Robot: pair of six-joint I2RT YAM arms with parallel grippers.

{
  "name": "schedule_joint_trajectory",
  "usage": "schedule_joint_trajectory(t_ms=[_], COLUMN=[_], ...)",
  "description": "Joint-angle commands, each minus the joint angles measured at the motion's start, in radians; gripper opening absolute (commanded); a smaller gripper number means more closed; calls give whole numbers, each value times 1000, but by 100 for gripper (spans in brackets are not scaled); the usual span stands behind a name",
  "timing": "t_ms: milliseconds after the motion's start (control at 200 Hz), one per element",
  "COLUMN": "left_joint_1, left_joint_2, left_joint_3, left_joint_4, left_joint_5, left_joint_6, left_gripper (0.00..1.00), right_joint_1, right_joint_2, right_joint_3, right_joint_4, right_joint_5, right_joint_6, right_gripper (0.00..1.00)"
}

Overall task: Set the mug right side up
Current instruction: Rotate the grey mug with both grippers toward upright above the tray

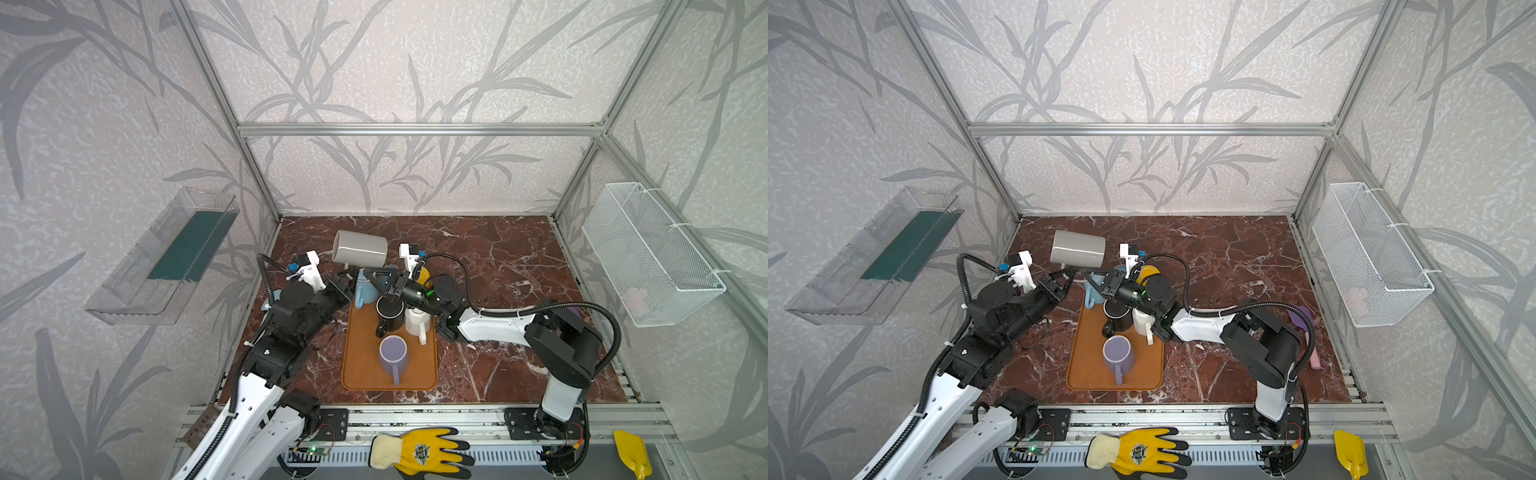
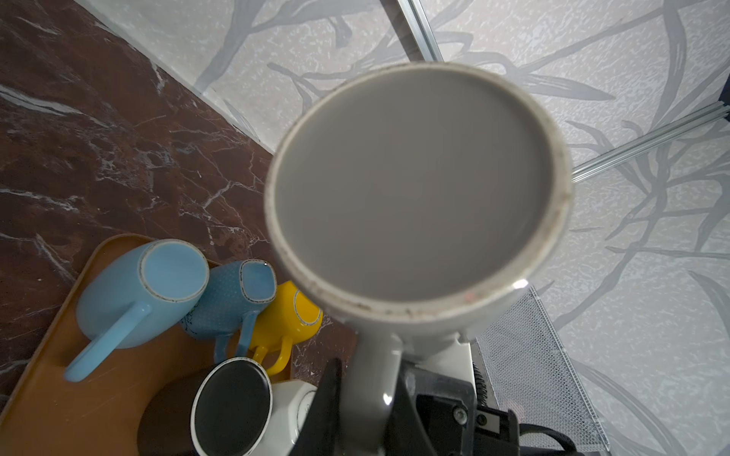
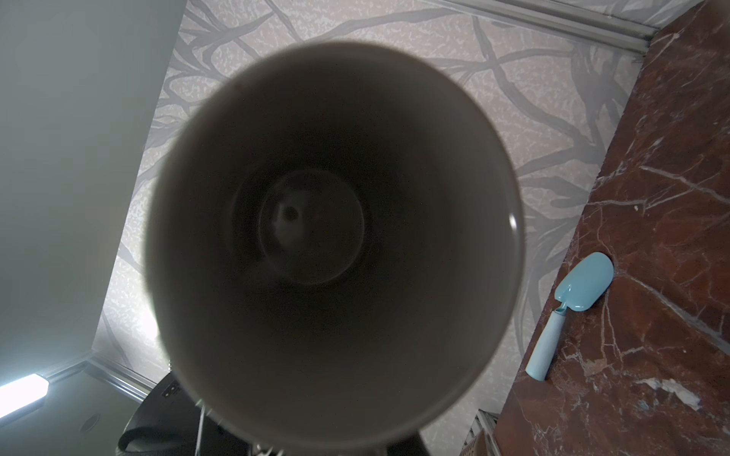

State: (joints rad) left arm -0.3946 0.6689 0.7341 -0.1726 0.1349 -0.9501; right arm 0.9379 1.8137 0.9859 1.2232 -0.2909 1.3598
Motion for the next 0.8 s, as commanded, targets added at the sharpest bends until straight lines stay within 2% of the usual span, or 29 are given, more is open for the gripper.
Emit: schedule_joint_trajectory(t_ms=[0, 100, 230, 350, 410, 470, 575, 720, 800], left_joint_1=[-3, -3, -3, -3, -3, -3, -2, -3, -3], left_joint_2=[8, 24, 40, 61, 68, 67, 59, 54, 52], left_joint_3=[38, 33, 1, -6, -7, -9, -11, -4, 3], left_joint_4=[-21, -8, 68, 102, 112, 113, 107, 83, 59], left_joint_5=[25, 50, 88, 120, 131, 131, 130, 128, 120], left_joint_6=[53, 46, 14, 1, -3, -4, -4, 3, 14], left_gripper=[0, 0, 0, 0, 0, 0, 0, 0, 0], right_joint_1=[0, -2, -2, -3, -2, -4, -8, -16, -19], right_joint_2=[-59, -89, -115, -142, -141, -137, -134, -135, -141], right_joint_3=[34, 27, 28, 28, 26, 19, 10, 2, -4], right_joint_4=[16, -45, -76, -100, -96, -82, -62, -53, -54], right_joint_5=[-74, -77, -80, -74, -70, -61, -51, -51, -58], right_joint_6=[-71, -106, -143, -159, -158, -151, -142, -138, -142], right_gripper=[0, 0, 26, 34, 34, 32, 17, 2, 0])
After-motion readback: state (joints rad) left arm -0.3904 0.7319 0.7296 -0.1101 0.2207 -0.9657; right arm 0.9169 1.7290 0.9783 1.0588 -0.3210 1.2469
